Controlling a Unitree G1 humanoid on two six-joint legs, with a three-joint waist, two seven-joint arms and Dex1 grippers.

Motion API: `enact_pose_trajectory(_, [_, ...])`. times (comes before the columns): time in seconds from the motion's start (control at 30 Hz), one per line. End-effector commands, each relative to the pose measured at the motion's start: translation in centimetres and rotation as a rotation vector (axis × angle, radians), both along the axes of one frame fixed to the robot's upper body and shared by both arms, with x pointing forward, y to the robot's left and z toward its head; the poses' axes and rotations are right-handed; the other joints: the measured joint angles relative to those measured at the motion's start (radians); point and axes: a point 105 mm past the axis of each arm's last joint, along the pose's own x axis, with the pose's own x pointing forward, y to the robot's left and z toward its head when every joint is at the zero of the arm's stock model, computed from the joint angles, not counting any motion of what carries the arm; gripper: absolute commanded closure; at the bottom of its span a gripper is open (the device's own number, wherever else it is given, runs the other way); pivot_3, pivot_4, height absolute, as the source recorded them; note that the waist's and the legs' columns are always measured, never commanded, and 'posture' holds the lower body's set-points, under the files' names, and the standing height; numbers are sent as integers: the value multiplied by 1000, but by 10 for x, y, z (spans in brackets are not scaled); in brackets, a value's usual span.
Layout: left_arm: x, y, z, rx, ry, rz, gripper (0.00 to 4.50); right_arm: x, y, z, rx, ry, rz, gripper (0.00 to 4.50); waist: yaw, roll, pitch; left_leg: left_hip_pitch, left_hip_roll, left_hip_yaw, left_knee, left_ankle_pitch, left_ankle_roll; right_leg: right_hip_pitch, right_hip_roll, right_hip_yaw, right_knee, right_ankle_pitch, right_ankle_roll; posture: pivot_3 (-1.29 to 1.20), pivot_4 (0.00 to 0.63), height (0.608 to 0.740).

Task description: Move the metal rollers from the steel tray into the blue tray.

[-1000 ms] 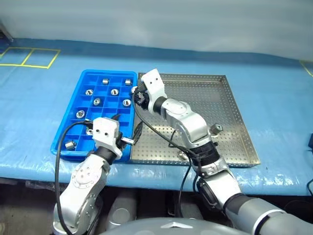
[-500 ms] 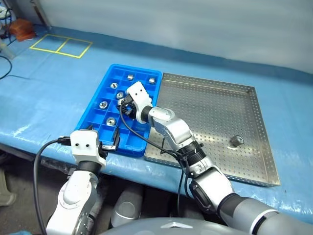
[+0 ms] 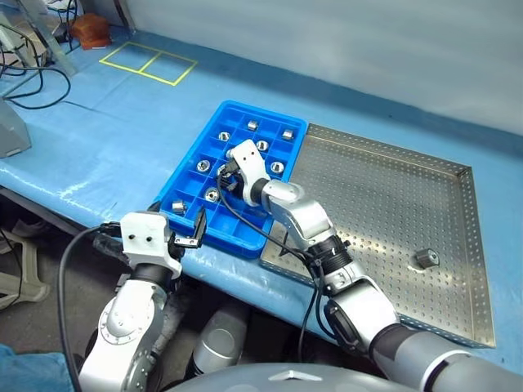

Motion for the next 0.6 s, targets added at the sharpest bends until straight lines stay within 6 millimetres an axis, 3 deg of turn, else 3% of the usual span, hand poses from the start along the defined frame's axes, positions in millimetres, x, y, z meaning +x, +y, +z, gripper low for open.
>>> enact_pose_trajectory(0.03, [2,-6,5,-7,-23,-33,0,3,-8,17,22,-60,-22,2806,0,0,0,0,0,0,0,0,0,0,0,0,0,0,0,490,150,740])
enact_pose_trajectory(0.4, [6,-10,4,-8,-23,-63,0,10,-25,12,-1,-49,-81,2806,-4,0,0,0,0,0,0,0,-1,0,2,0,0,0,-1,468,150,740])
enact_pose_trajectory(0.6, [7,-11,4,-10,-22,-71,0,6,-23,9,2,-35,-67,806,-8,0,-1,0,0,0,1,0,-1,1,2,0,1,1,-1,462,150,740])
